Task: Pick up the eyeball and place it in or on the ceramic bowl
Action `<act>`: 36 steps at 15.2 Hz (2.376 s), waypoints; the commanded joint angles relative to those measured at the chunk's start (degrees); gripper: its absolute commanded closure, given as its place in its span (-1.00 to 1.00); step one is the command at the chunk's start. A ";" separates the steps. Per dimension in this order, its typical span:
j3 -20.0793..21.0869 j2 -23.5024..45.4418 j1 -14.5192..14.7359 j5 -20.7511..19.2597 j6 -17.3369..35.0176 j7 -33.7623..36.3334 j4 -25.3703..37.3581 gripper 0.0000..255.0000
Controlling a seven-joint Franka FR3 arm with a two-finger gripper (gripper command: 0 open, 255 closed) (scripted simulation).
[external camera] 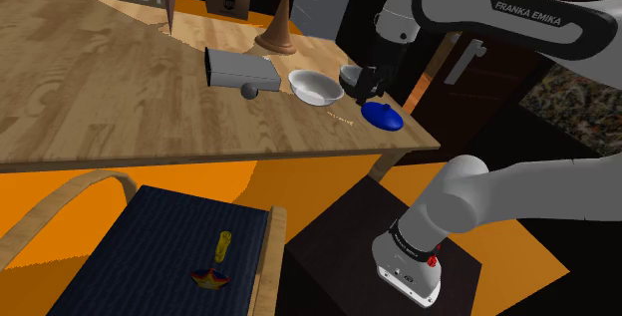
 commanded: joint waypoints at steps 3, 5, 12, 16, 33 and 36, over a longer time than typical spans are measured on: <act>0.23 4.25 0.46 0.36 2.82 -0.45 1.66 -1.00; 0.50 8.51 0.90 0.69 5.38 -0.91 3.61 -1.00; 1.65 23.41 2.35 1.60 12.23 -2.60 12.51 -1.00; 2.48 31.84 3.11 1.87 14.63 -3.53 19.02 -1.00; 5.00 56.19 5.74 1.02 19.20 -5.54 40.06 -1.00; 4.98 56.53 5.74 0.95 21.07 -5.50 38.52 -1.00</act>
